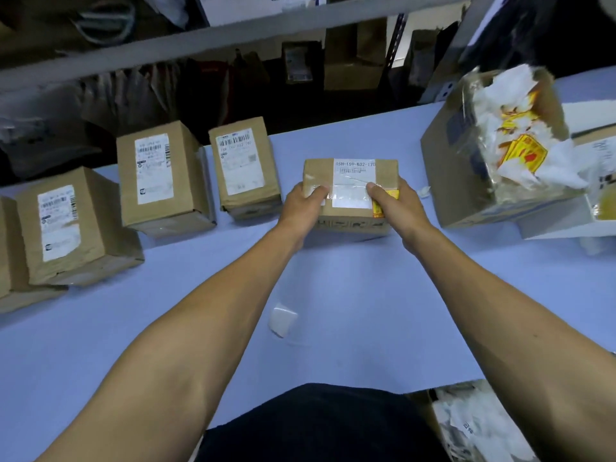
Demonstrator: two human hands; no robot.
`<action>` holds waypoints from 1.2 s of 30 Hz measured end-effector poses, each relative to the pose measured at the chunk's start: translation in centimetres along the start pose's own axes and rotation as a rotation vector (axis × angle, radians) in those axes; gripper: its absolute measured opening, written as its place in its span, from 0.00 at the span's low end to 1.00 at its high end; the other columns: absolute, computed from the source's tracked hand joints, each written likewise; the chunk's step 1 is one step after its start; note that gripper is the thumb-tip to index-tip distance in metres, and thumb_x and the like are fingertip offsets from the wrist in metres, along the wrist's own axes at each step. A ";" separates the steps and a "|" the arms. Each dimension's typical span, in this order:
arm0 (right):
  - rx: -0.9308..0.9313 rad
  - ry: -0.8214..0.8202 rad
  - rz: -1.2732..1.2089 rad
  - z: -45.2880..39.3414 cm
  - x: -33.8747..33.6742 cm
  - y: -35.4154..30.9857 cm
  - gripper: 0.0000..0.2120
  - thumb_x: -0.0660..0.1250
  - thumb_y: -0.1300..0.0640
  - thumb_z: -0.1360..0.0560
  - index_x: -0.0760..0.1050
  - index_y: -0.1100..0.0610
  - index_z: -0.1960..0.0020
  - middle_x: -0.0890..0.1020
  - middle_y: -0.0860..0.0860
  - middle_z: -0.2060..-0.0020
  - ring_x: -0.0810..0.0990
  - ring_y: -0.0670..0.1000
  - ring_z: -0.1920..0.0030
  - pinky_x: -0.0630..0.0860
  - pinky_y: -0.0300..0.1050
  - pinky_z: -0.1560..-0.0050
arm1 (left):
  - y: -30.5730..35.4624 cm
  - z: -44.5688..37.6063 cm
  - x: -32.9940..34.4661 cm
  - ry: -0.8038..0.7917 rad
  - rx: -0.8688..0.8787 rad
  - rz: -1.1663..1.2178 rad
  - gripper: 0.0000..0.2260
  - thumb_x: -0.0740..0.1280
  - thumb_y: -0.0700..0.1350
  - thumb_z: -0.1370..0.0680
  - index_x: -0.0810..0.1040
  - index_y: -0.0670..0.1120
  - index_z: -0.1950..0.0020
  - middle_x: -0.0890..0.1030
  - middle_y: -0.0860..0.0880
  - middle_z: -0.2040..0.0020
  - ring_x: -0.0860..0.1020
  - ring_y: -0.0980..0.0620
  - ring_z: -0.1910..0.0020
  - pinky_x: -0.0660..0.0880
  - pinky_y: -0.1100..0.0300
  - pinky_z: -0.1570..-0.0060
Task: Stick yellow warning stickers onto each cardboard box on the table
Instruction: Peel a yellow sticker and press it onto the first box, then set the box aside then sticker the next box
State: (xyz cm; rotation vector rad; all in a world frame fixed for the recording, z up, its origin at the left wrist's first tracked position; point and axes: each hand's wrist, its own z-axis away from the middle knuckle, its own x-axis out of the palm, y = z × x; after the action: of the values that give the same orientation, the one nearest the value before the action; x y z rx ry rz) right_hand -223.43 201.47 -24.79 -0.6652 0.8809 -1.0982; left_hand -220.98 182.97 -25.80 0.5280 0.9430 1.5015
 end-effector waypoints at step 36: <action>-0.671 0.010 0.957 -0.8 10.5 -7.5 0.26 0.65 0.56 0.22 0.66 0.62 0.25 0.64 0.63 0.24 0.61 0.64 0.24 0.59 0.55 0.25 | 1.3 0.1 -15.8 0.213 0.318 -1.226 0.29 0.58 0.54 0.18 0.54 0.46 0.20 0.52 0.40 0.19 0.49 0.37 0.21 0.56 0.40 0.25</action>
State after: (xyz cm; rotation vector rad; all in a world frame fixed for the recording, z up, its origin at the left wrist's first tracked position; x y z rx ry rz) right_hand -225.56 189.03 -21.86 -0.6498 1.3860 0.0725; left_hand -218.96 167.80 -21.57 -0.0549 1.3239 0.2964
